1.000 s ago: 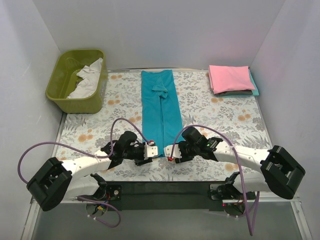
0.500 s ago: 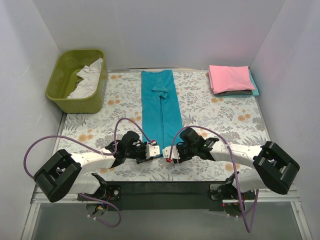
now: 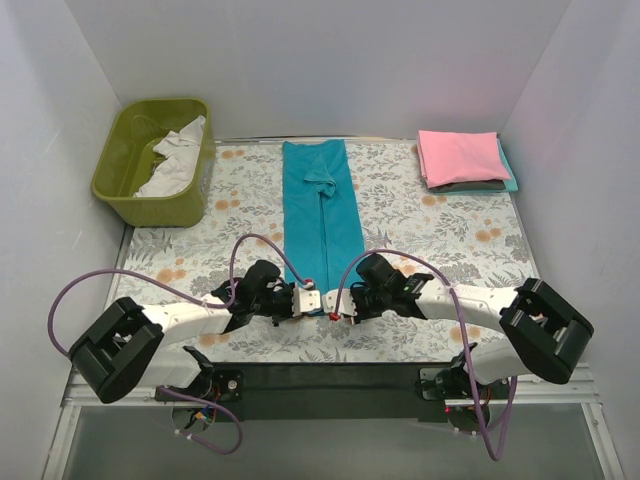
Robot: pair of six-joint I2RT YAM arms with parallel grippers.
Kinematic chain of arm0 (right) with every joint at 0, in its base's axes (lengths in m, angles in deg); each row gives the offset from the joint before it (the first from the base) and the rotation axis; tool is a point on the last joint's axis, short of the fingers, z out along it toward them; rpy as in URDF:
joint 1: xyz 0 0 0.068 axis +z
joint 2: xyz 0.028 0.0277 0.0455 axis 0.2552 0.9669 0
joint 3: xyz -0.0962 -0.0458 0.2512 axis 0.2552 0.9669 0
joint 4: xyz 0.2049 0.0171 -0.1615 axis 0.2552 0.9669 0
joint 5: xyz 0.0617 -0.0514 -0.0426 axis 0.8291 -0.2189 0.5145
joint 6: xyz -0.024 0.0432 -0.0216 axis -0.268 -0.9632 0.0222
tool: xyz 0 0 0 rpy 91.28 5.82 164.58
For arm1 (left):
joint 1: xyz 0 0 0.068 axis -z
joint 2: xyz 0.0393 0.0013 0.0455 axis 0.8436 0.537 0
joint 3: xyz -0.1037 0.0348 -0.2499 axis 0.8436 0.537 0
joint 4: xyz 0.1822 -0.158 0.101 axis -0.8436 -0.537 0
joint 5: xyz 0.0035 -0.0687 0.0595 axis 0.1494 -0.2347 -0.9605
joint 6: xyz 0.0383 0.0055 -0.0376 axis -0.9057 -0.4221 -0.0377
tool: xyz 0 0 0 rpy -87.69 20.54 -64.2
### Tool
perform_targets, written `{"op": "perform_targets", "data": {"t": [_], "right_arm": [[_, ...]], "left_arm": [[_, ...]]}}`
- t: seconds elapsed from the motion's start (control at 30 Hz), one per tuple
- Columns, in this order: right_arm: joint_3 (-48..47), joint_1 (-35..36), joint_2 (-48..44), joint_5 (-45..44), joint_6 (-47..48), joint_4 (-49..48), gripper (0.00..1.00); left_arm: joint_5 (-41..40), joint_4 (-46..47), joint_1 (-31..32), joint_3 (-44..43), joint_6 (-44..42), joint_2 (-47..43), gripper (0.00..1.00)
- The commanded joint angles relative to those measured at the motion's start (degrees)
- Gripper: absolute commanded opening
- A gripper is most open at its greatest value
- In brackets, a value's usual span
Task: Fold and stack the t-shirts
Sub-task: Fold the tshirt
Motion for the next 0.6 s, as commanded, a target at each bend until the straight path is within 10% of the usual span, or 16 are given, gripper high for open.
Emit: {"op": "perform_targets", "data": {"t": [0.0,0.57], "right_arm": [[-2.3,1.2,-1.8,-0.4,-4.5,10.8,0.01],[-8.2,-0.2,-9.2,-3.0,-4.2,17.2,0.01]], "left_arm": [[2.4,-9.0,0.4,-0.8,-1.8,-2.9,0.0],[8.7,-19.8,-4.7,-10.0,0.7,-11.0,0.0]]}}
